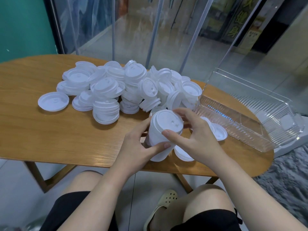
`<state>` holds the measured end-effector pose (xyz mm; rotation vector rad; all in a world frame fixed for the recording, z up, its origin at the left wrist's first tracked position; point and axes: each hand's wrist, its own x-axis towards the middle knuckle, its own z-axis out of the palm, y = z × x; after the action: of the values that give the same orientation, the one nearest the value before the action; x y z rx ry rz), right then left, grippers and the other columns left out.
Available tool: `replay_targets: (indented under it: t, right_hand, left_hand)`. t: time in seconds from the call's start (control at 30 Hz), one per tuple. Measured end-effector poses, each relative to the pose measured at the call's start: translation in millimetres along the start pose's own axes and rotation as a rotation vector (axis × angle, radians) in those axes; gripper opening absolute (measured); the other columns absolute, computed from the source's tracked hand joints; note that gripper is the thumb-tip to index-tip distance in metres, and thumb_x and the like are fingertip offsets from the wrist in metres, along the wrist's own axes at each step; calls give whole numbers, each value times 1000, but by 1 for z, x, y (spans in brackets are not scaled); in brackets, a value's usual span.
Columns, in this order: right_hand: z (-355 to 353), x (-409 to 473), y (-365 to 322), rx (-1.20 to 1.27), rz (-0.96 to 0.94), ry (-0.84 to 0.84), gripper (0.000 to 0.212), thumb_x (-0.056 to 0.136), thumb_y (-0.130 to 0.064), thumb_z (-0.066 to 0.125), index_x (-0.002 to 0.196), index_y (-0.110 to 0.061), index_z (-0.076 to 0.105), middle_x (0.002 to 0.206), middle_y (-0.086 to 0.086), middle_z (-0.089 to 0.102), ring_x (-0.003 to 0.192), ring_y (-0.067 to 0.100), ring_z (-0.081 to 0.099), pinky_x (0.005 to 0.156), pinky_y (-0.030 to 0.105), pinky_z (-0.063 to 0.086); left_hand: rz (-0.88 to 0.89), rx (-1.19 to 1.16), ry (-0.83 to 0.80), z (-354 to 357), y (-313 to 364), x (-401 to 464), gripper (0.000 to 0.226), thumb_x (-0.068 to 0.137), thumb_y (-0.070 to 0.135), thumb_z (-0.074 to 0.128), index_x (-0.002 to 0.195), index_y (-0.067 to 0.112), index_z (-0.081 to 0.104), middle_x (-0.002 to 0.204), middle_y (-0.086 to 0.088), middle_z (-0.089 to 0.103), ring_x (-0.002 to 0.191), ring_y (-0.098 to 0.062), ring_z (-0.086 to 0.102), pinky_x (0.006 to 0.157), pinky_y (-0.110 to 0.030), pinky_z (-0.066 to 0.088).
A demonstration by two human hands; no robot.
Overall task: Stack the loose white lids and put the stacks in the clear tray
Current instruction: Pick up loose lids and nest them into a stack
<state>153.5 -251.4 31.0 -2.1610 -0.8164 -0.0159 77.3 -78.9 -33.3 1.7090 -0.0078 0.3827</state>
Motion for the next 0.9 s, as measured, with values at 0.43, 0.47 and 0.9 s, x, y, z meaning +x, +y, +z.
replay_targets:
  t: [0.43,0.47,0.9]
  right_hand:
    - [-27,-25,44,-126,-23,-101,46,87,-58,62,122,-29,67,125,-22,63,125,7,57,100,21,44]
    - [-29,-29,52,-187,-18,-142,46,86,-58,64,122,-28,68,126,-22,62,126,4,56,102,22,43]
    - [-22,-38,89,-202,102,-105,18,101,-34,63,93,-46,53,76,-27,59,71,5,55,66,21,41]
  left_hand:
    - [-16,11,10,-1,-3,1,74,68,57,83,135,62,52,131,31,62,122,-1,58,94,-31,55]
    - [-18,5,12,-1,-3,1,73,67,56,83,133,63,52,131,31,62,121,0,58,94,-30,55]
    - [-43,-46,27,2,1,-2,73,67,45,84,133,53,55,124,29,66,116,3,59,82,-10,51]
